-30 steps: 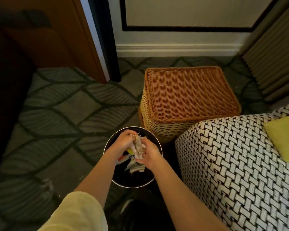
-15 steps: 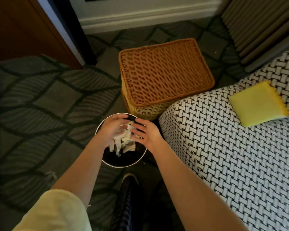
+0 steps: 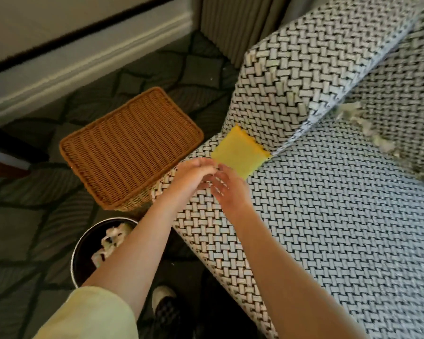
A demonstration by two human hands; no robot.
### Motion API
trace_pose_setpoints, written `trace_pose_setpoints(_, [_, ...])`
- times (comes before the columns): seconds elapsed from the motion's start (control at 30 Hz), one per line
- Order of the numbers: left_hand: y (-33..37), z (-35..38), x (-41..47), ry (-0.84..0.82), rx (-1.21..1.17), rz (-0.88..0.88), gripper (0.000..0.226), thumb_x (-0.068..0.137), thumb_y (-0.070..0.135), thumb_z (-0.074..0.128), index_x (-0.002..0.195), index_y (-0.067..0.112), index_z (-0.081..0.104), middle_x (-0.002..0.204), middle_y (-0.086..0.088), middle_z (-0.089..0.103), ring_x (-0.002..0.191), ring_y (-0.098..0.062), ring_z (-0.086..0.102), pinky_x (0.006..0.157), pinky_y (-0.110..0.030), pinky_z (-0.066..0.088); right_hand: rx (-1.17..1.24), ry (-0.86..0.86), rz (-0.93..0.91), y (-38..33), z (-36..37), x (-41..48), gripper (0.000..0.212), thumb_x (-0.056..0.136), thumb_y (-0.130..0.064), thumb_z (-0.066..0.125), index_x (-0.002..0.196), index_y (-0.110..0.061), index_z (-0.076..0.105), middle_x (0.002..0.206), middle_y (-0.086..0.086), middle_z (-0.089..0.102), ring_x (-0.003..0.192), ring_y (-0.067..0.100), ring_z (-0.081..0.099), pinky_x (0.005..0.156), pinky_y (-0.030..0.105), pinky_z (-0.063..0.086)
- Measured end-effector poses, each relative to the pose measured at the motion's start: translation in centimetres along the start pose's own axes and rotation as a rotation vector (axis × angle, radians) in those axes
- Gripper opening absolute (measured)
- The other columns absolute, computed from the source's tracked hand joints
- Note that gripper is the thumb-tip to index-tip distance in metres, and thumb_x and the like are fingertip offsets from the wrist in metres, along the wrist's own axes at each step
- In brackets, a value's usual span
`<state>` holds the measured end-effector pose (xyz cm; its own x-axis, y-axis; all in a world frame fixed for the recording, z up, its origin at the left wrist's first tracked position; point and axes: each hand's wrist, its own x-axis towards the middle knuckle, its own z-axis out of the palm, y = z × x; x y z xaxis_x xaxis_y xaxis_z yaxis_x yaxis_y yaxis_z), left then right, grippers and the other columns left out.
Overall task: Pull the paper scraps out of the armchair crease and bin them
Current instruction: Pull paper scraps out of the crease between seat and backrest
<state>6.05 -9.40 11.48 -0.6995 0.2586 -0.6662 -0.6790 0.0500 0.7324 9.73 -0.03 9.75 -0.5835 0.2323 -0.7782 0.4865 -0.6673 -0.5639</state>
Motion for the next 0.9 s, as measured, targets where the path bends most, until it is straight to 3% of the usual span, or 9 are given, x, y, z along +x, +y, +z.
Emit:
trace_pose_setpoints(0.1, [1.6, 6.5, 1.1, -0.065, 0.066, 0.008, 0.018, 0.086, 0.001, 0.054, 0.084, 0.018, 0.061, 0.074, 0.0, 0.068, 0.061, -0.009, 0.063, 0.056, -0.018, 0.046, 0.007, 0.074, -0.047, -4.8, -4.2, 0.2, 0.011, 0.094, -0.017, 0.051, 0.09, -0.014, 0.06, 0.083, 0.002, 0.066, 0.077, 0.016, 0.063, 0.072, 0.027, 0.051])
trace_pose_setpoints(0.23, [2.0, 12.8, 2.0, -0.114, 0.128, -0.001, 0.02, 0.089, 0.001, 0.051, 0.085, 0.015, 0.064, 0.084, -0.007, 0.069, 0.065, -0.012, 0.065, 0.057, -0.02, 0.052, -0.018, 0.134, -0.081, -8.8, -8.7, 1.0, 0.016, 0.092, -0.015, 0.051, 0.101, -0.009, 0.063, 0.09, 0.007, 0.065, 0.082, 0.02, 0.062, 0.083, 0.036, 0.052])
trace_pose_setpoints(0.33, [1.3, 17.0, 2.6, -0.139, 0.247, -0.022, 0.021, 0.091, 0.006, 0.048, 0.093, 0.016, 0.065, 0.091, -0.005, 0.069, 0.075, -0.014, 0.063, 0.067, -0.023, 0.051, -0.035, 0.202, -0.069, -11.2, -11.6, 2.0, 0.021, 0.09, -0.017, 0.055, 0.107, -0.007, 0.062, 0.089, 0.005, 0.065, 0.079, 0.017, 0.06, 0.073, 0.029, 0.052])
trace_pose_setpoints(0.4, [1.2, 19.2, 3.4, -0.101, 0.286, -0.027, 0.022, 0.094, 0.009, 0.045, 0.103, 0.017, 0.064, 0.095, -0.001, 0.068, 0.083, -0.016, 0.063, 0.075, -0.028, 0.052, -0.033, 0.21, -0.061, -12.8, -13.1, 2.6, 0.02, 0.088, -0.016, 0.058, 0.105, -0.007, 0.063, 0.089, 0.005, 0.066, 0.082, 0.018, 0.06, 0.075, 0.029, 0.052])
trace_pose_setpoints(0.5, [2.1, 21.8, 5.5, -0.023, 0.351, 0.001, 0.025, 0.096, 0.015, 0.044, 0.116, 0.017, 0.059, 0.092, 0.009, 0.061, 0.076, -0.007, 0.056, 0.07, -0.022, 0.049, -0.054, 0.209, -0.054, -15.3, -15.1, 3.7, 0.016, 0.088, -0.018, 0.06, 0.102, -0.009, 0.064, 0.087, 0.003, 0.066, 0.081, 0.015, 0.061, 0.078, 0.027, 0.051])
trace_pose_setpoints(0.57, [3.1, 23.3, 6.9, -0.021, 0.406, 0.034, 0.031, 0.096, 0.018, 0.044, 0.125, 0.017, 0.055, 0.101, 0.004, 0.061, 0.073, -0.007, 0.053, 0.067, -0.02, 0.046, -0.084, 0.228, -0.065, -17.0, -16.1, 4.9, 0.018, 0.088, -0.02, 0.06, 0.103, -0.01, 0.063, 0.088, 0.001, 0.065, 0.077, 0.013, 0.059, 0.076, 0.026, 0.051])
trace_pose_setpoints(0.67, [4.4, 25.2, 9.2, -0.035, 0.458, 0.061, 0.036, 0.096, 0.015, 0.041, 0.131, 0.016, 0.05, 0.129, -0.005, 0.054, 0.098, -0.014, 0.057, 0.08, -0.024, 0.047, -0.114, 0.247, -0.097, -19.1, -16.7, 7.4, 0.016, 0.092, -0.017, 0.054, 0.105, -0.012, 0.061, 0.087, 0.001, 0.063, 0.072, 0.012, 0.057, 0.073, 0.025, 0.05])
trace_pose_setpoints(0.8, [4.5, 26.7, 11.2, -0.107, 0.516, 0.007, 0.041, 0.098, 0.018, 0.038, 0.139, 0.017, 0.039, 0.127, 0.001, 0.052, 0.1, -0.005, 0.05, 0.083, -0.018, 0.037, -0.049, 0.24, -0.108, -21.4, -16.6, 10.0, 0.022, 0.091, -0.002, 0.049, 0.106, -0.016, 0.057, 0.079, 0.002, 0.06, 0.066, 0.013, 0.055, 0.067, 0.025, 0.05])
trace_pose_setpoints(0.9, [3.9, 27.5, 13.0, -0.094, 0.531, -0.039, 0.048, 0.097, 0.018, 0.04, 0.144, 0.018, 0.03, 0.144, -0.004, 0.039, 0.128, -0.019, 0.041, 0.102, -0.03, 0.032, -0.173, 0.259, -0.15, -22.5, -16.8, 11.7, 0.029, 0.089, 0.0, 0.049, 0.111, -0.018, 0.054, 0.076, 0.003, 0.059, 0.062, 0.013, 0.053, 0.058, 0.023, 0.049])
